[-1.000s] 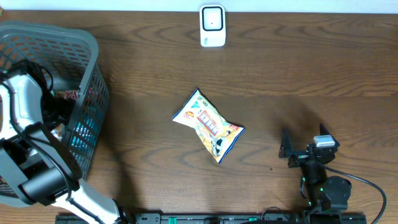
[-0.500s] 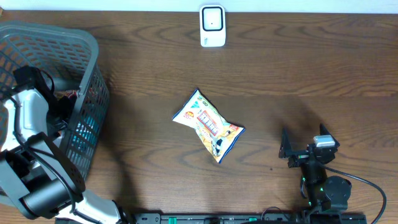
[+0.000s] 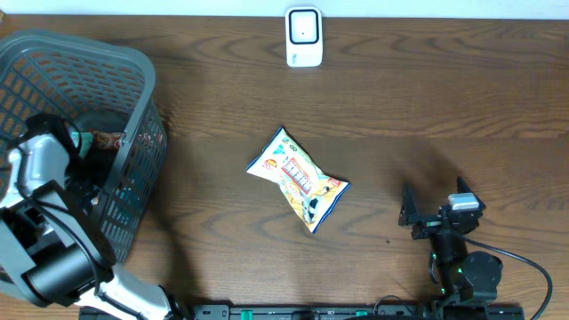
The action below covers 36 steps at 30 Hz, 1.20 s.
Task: Scan the item barcode
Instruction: 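Reach the left gripper into the basket and grasp the orange box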
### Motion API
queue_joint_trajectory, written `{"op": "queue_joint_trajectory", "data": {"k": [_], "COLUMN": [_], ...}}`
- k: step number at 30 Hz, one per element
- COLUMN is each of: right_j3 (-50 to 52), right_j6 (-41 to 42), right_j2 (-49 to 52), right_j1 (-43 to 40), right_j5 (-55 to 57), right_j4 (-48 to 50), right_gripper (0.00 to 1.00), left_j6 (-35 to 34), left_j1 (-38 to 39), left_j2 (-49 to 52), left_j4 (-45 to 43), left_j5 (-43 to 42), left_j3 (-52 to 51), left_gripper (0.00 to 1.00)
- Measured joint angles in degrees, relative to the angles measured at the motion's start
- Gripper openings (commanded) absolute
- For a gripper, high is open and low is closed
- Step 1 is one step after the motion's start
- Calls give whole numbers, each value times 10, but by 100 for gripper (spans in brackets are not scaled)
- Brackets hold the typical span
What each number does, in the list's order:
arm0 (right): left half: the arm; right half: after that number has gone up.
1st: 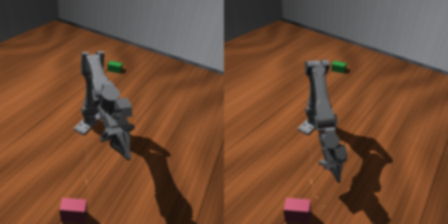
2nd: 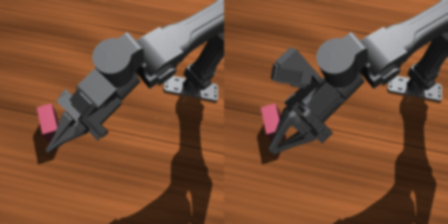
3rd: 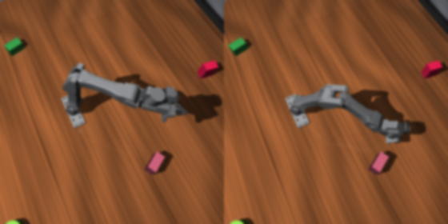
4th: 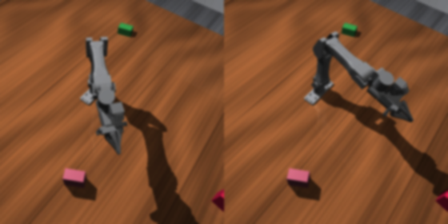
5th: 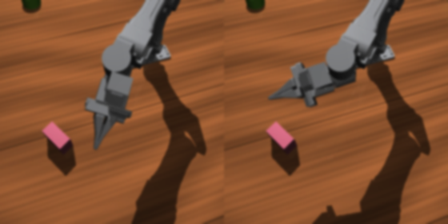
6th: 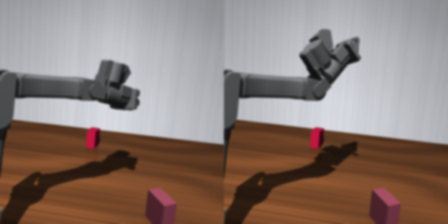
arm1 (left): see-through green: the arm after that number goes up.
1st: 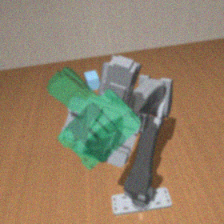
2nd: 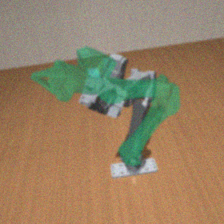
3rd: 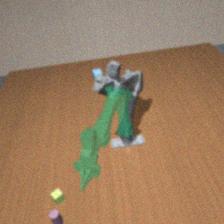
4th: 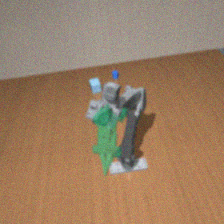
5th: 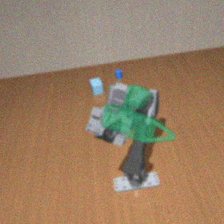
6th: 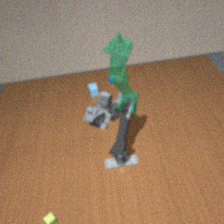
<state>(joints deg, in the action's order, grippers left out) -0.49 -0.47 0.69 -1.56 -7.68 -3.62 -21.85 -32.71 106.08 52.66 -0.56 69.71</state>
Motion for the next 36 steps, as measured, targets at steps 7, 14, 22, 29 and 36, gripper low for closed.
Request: {"op": "queue_joint_trajectory", "data": {"k": [7, 14, 22, 29, 36], "right_j3": [0, 0, 0, 0, 0], "right_j6": [0, 0, 0, 0, 0], "right_j2": [0, 0, 0, 0, 0], "right_j1": [0, 0, 0, 0, 0], "right_j5": [0, 0, 0, 0, 0], "right_j4": [0, 0, 0, 0, 0], "right_gripper": [99, 99, 99, 99, 99], "left_j6": [-32, -37, -37, -37, -59], "left_j1": [-23, -24, -23, -23, 20], "left_j2": [0, 0, 1, -88, -294], "left_j4": [0, 7, 47, 57, -26], "left_j5": [9, 44, 41, -21, -267], "left_j3": [-1, -6, 21, 106, 133], "left_gripper": [41, 8, 7, 7, 7]}}
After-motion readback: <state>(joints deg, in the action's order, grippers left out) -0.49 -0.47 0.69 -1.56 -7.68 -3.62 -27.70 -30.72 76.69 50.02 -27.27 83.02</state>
